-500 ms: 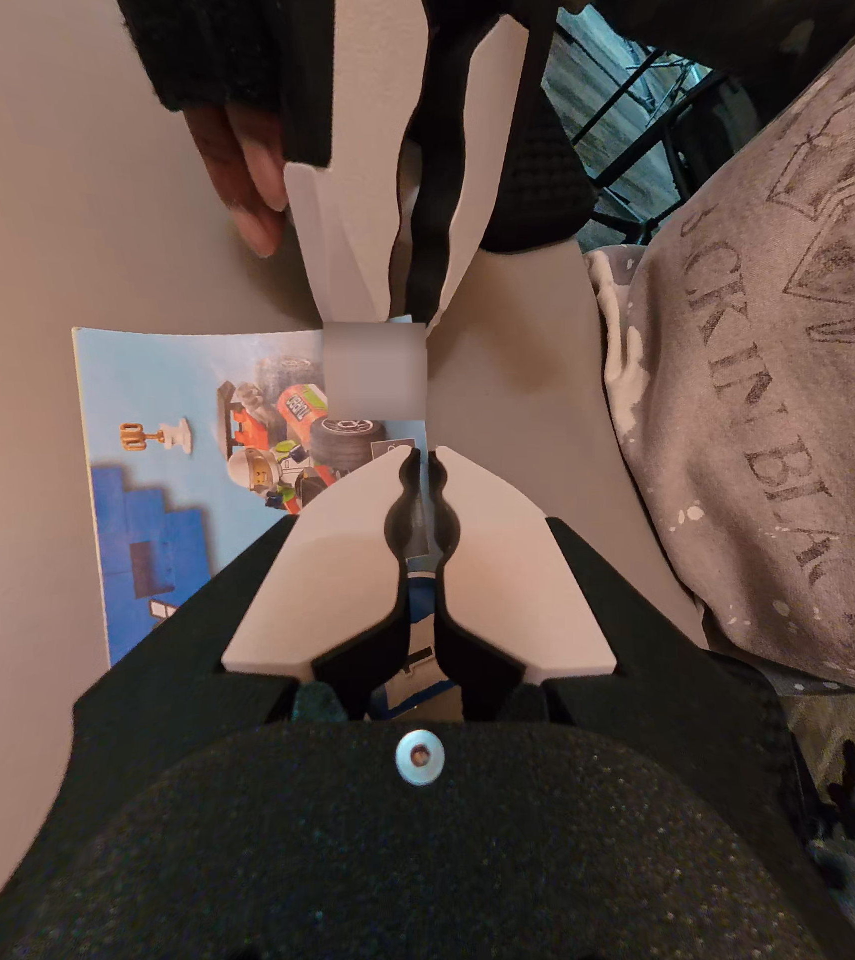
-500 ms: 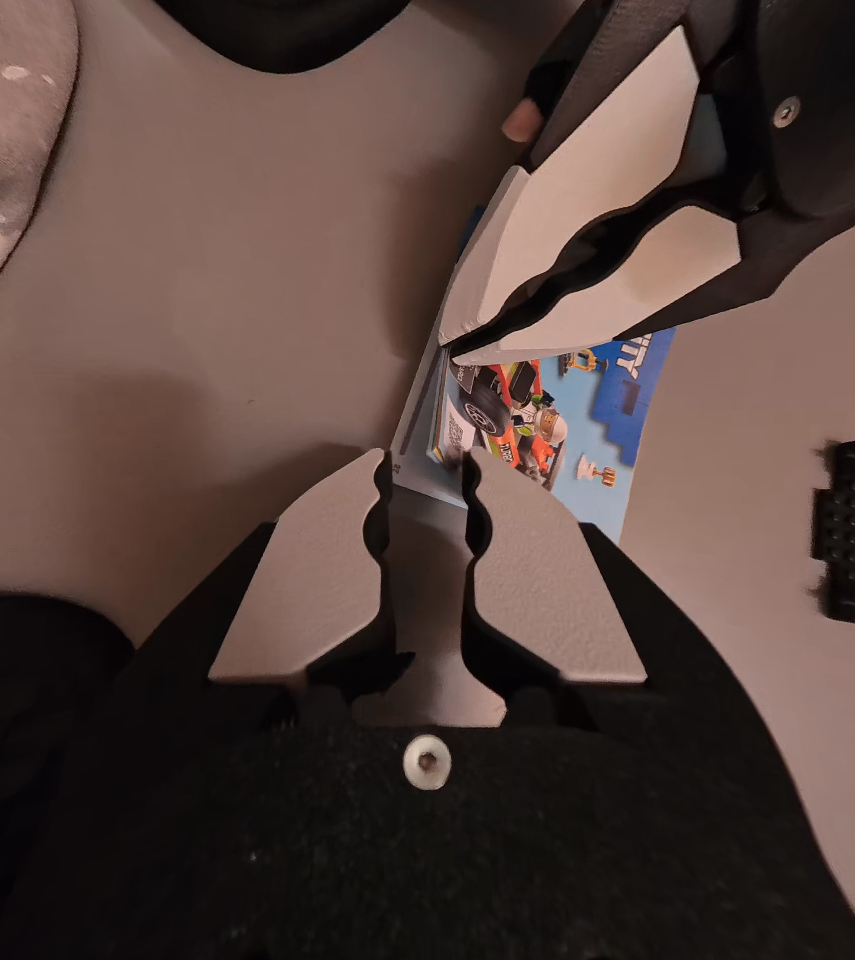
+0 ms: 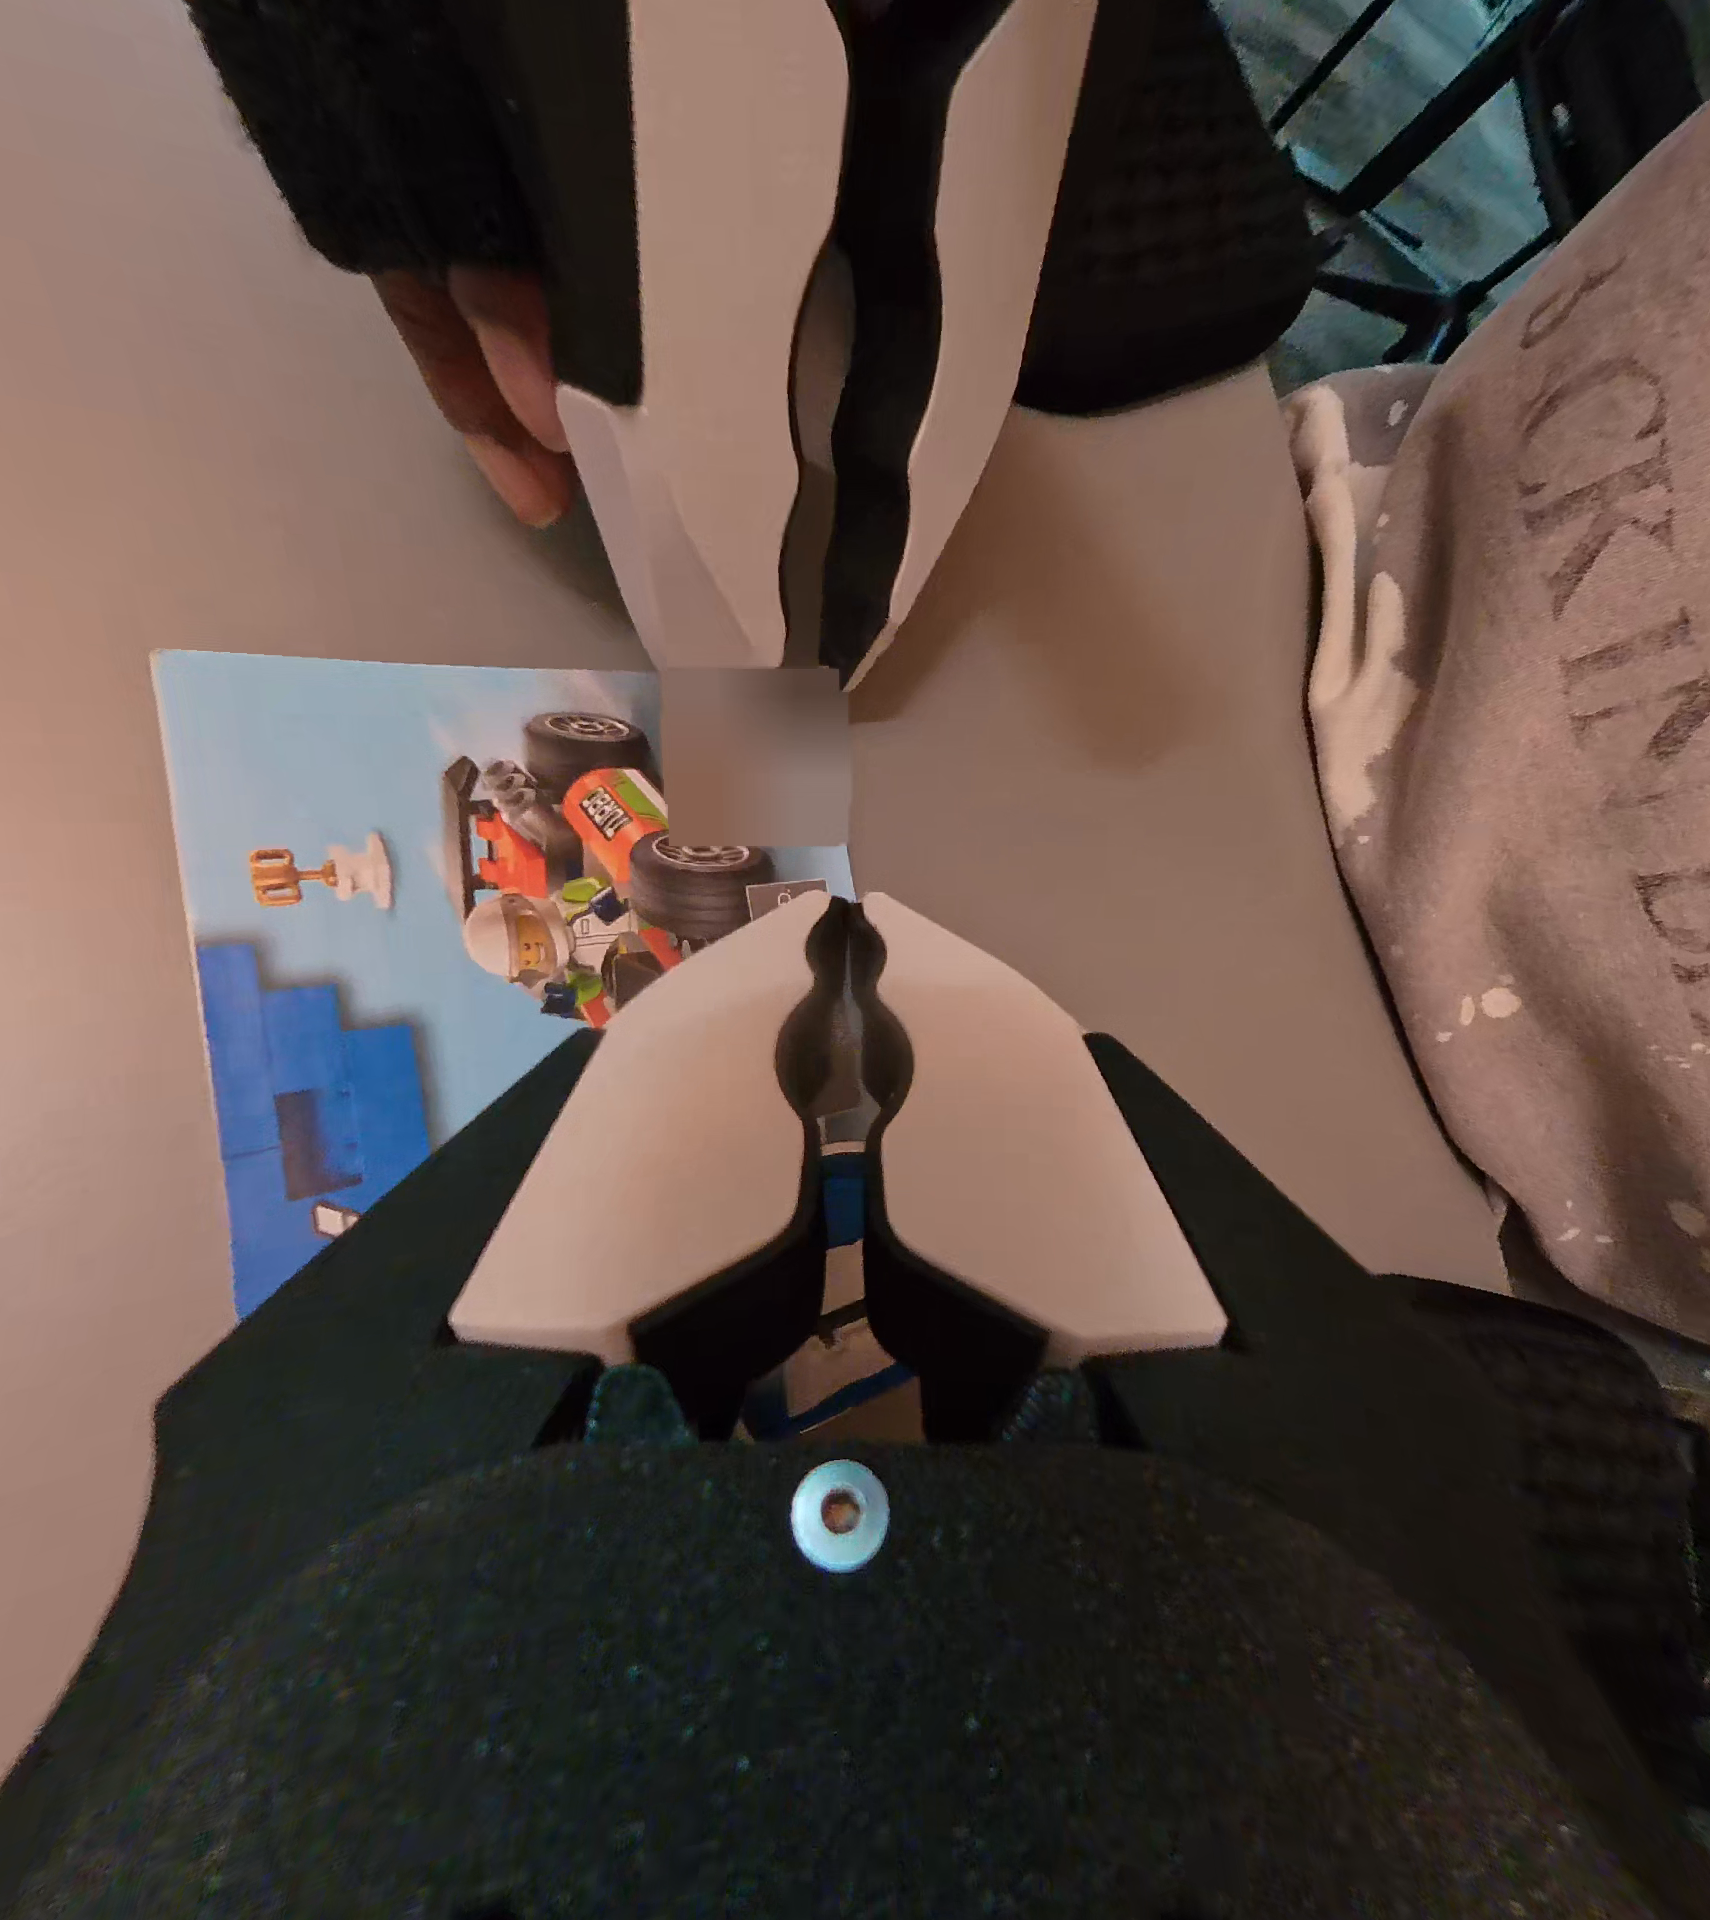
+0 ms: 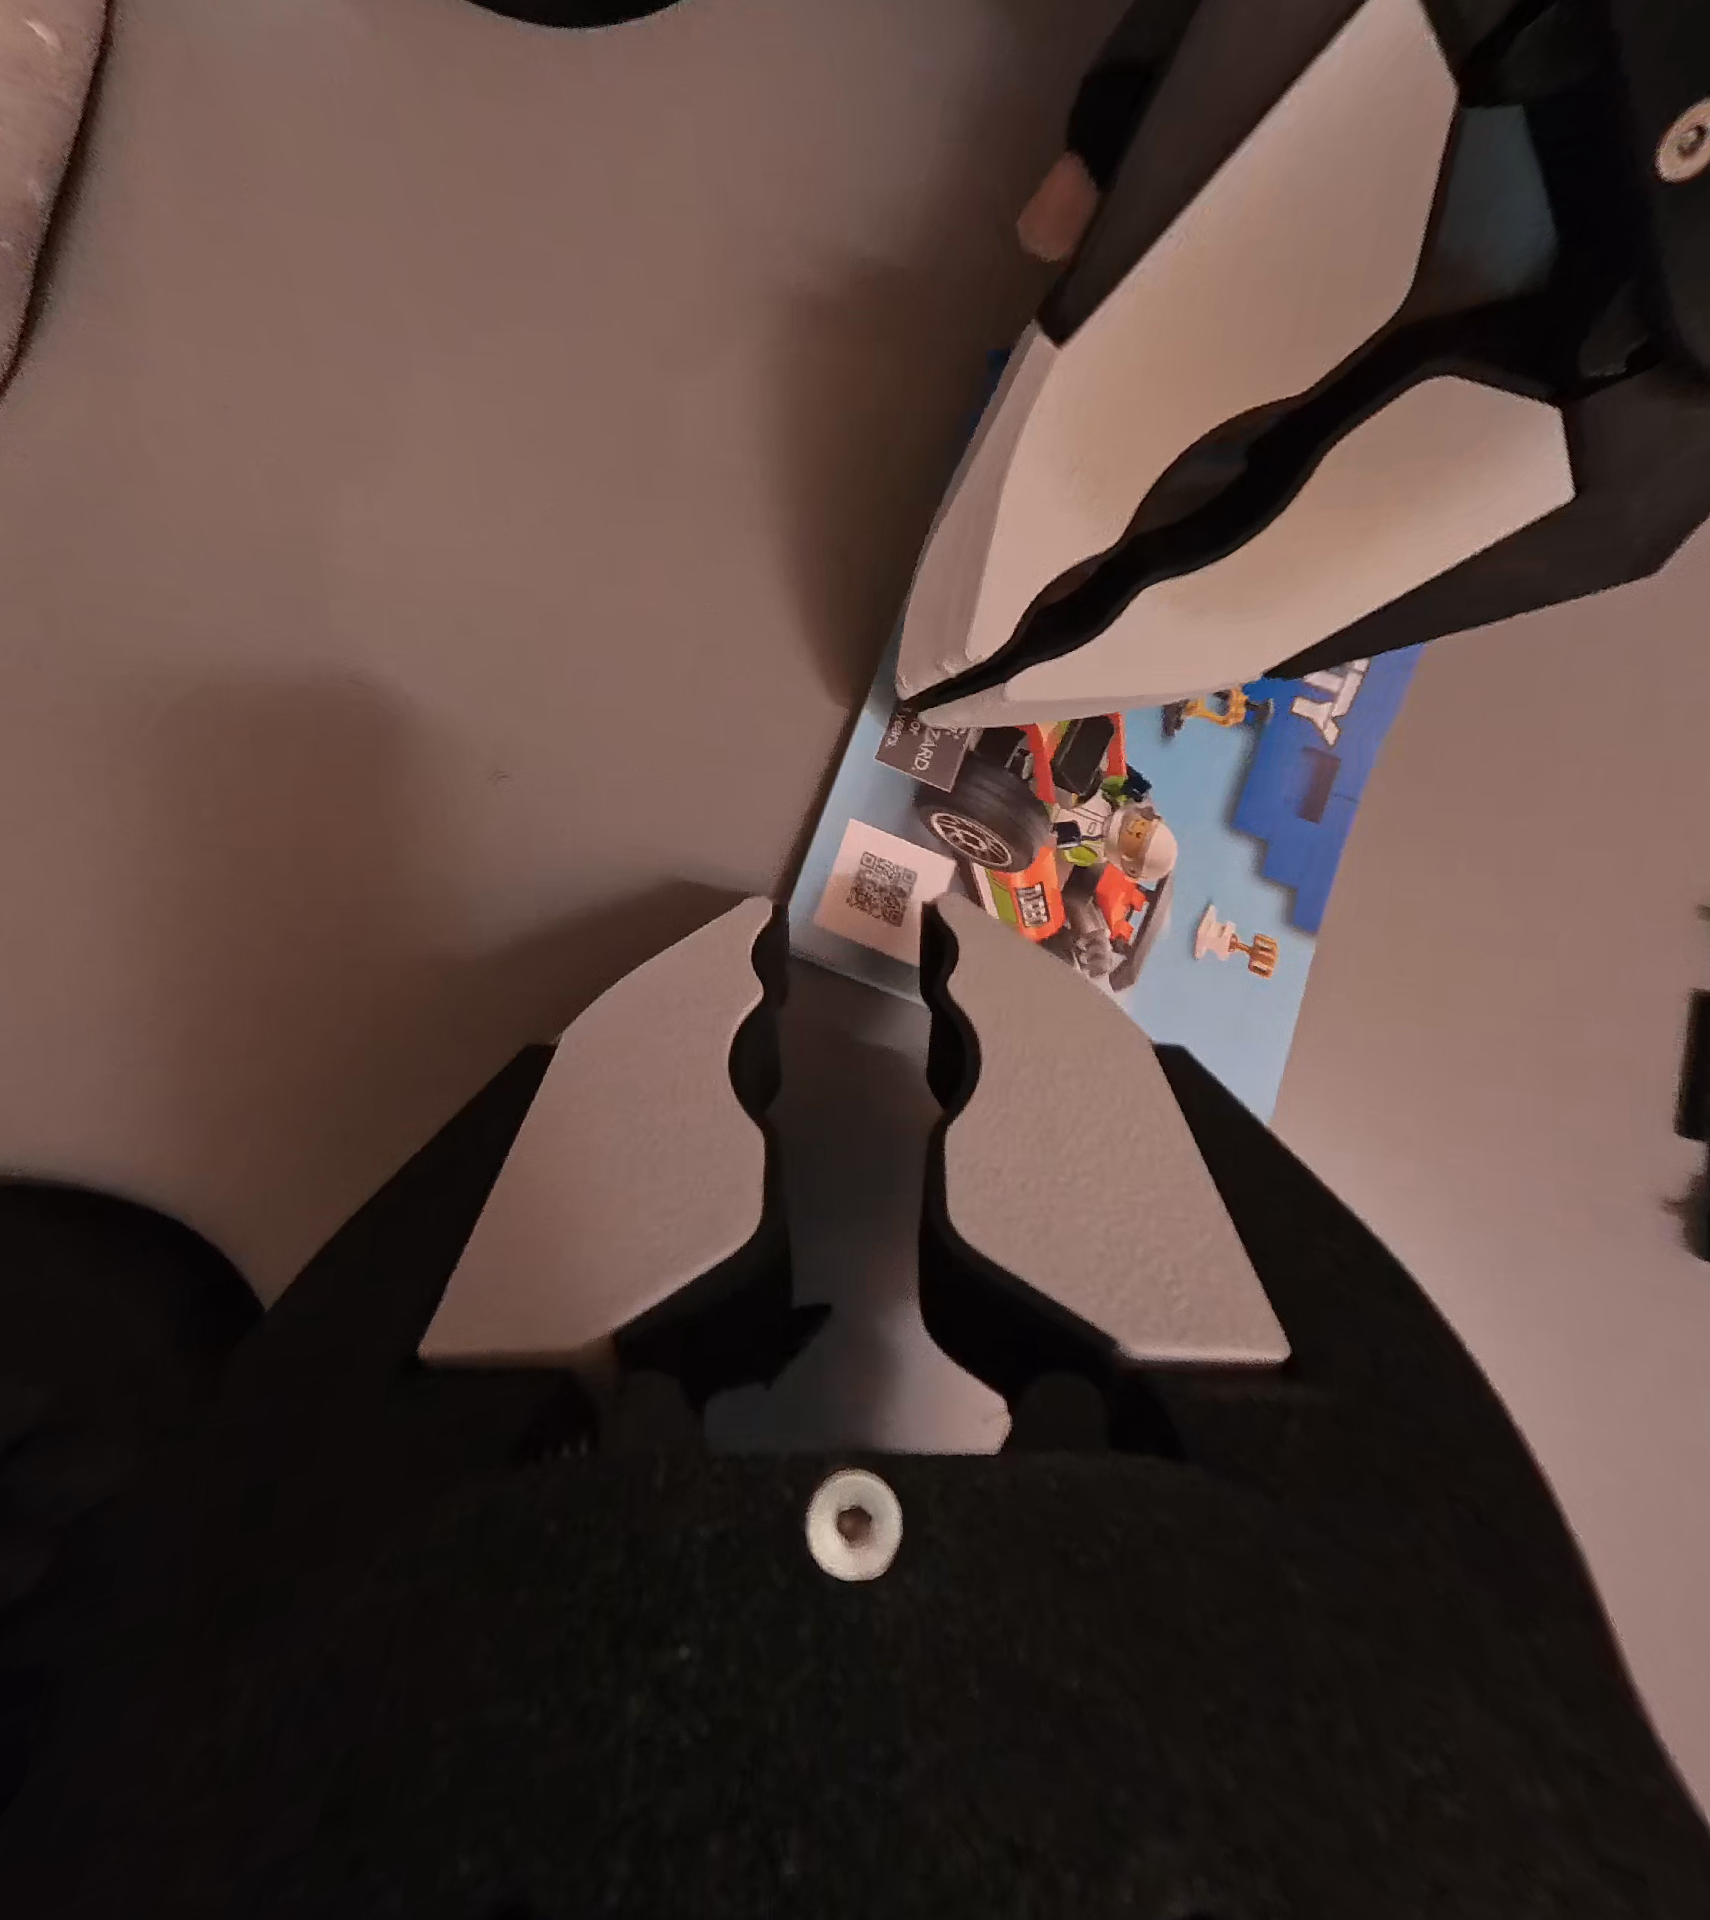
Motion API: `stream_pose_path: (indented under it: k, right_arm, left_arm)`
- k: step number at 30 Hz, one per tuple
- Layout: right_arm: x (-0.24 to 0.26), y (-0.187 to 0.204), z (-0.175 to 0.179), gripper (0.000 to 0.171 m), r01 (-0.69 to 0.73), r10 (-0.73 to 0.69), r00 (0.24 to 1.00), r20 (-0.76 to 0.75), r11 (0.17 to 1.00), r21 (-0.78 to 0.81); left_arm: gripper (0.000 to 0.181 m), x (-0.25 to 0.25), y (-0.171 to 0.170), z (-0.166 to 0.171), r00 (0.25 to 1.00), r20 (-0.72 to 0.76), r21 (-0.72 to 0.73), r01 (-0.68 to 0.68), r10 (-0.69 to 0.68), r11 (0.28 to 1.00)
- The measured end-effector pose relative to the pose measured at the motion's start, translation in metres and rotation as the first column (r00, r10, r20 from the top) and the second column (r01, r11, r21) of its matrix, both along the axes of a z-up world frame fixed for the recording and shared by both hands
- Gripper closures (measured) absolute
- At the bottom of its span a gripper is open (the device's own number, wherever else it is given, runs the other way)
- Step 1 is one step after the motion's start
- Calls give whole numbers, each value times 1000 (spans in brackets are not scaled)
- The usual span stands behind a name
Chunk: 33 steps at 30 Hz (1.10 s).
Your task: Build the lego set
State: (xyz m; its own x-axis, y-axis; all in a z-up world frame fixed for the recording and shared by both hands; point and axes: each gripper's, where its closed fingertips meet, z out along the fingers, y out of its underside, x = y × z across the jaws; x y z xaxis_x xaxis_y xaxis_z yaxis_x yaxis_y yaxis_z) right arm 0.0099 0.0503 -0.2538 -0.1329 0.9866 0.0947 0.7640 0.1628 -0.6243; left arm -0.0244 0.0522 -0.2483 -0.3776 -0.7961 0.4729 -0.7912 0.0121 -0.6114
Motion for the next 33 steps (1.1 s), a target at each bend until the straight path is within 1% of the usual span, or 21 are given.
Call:
stream_pose_path:
  k: [4, 5, 7, 9, 14, 19, 21, 23, 25, 28, 29, 31, 33]
  right_arm:
    - [-3, -1, -6, 149, -28, 25, 998, 64, 998, 52]
    - [-2, -1, -8, 153, -34, 29, 996, 79, 998, 62]
    - [-3, -2, -9, 168, -41, 36, 996, 80, 998, 54]
    - [-2, 0, -9, 170, -36, 32, 996, 78, 998, 44]
    - [-1, 2, -6, 171, -19, 22, 998, 66, 998, -53]
    - [-2, 3, 3, 171, -10, 18, 999, 46, 985, -173]
    - [-4, 5, 7, 171, -1, 9, 999, 37, 979, -204]
    - [-6, 6, 13, 171, 0, 4, 1000, 17, 975, -222]
    - [-8, 9, 18, 171, 3, -3, 1000, 3, 977, -214]
    - [-13, 12, 26, 171, 11, -16, 1000, -26, 981, -192]
    - [-14, 13, 28, 171, 15, -21, 999, -36, 983, -184]
    - [-17, 14, 34, 171, 18, -30, 997, -64, 985, -174]
    - [-19, 15, 38, 171, 25, -39, 996, -84, 986, -162]
  left_arm:
    - [181, 0, -1, -1, 1000, -3, 15, 2, -2, 1000]
    - [181, 0, -1, -2, 1000, -5, 16, 3, -3, 1000]
    - [181, -1, -1, -2, 1000, -6, 21, 8, -8, 1000]
    - [181, -2, -2, -3, 1000, -5, 25, 11, -11, 1000]
    - [181, -2, -3, -4, 1000, -7, 30, 27, -26, 999]
    - [181, -1, -4, -3, 999, 8, 77, 50, -51, 996]
    - [176, 0, -4, 2, 999, 24, 104, 39, -42, 994]
    - [171, 3, -3, 7, 999, 32, 155, 16, -21, 988]
    - [165, 5, -2, 10, 999, 45, 241, -16, 5, 970]
    - [163, 9, 8, 5, 994, 56, 413, -112, 98, 904]
    - [162, 10, 10, 4, 989, 64, 447, -147, 132, 882]
    - [162, 14, 13, 4, 973, 99, 476, -230, 208, 849]
    - [163, 15, 12, 6, 957, 137, 476, -288, 254, 831]
